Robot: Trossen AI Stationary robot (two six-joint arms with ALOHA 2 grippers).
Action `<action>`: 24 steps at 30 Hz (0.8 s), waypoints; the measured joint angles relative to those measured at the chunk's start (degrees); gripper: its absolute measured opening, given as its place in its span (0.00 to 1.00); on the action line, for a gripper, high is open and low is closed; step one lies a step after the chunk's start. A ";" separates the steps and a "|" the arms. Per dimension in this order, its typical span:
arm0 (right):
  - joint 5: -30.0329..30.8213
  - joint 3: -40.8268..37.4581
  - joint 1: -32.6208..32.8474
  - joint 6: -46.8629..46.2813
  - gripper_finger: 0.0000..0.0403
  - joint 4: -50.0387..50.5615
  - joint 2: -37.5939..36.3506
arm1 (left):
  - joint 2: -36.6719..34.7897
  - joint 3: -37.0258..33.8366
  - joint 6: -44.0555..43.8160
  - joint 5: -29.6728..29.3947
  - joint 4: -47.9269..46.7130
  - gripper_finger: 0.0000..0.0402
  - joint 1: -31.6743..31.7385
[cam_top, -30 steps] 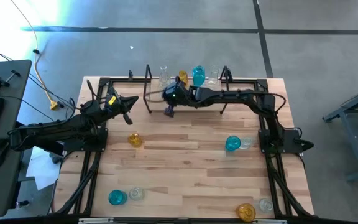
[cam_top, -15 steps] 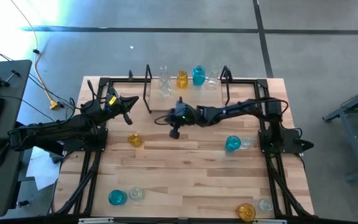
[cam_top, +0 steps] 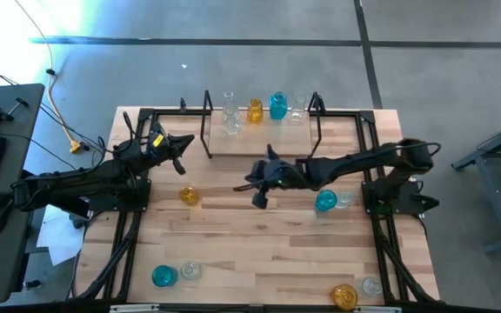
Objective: Sort vases onto shelf
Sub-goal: Put the yellow vase on the shelf aligned with the other yellow vase
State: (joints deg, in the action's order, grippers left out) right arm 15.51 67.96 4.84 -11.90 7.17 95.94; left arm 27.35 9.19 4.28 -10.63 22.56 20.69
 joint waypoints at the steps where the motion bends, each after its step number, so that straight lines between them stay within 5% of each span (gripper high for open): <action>1: 1.27 0.00 0.74 -1.78 0.02 2.72 -1.10 | 0.00 0.00 0.08 0.00 -0.08 0.00 0.00; 7: 8.74 0.00 3.99 -9.71 0.14 11.66 -4.64 | 0.00 0.00 0.45 0.00 -0.32 0.00 0.02; 17: 4.87 0.00 3.39 -1.37 0.46 -15.28 5.39 | 0.00 0.00 2.06 -0.90 -0.32 0.00 0.02; 24: 0.34 0.00 2.58 -2.77 0.59 -18.73 7.81 | 0.00 0.00 2.43 -0.90 -0.39 0.00 0.02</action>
State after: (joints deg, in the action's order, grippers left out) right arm 15.85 67.96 7.42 -14.68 -11.57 103.74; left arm 27.35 9.19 6.71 -11.53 22.17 20.71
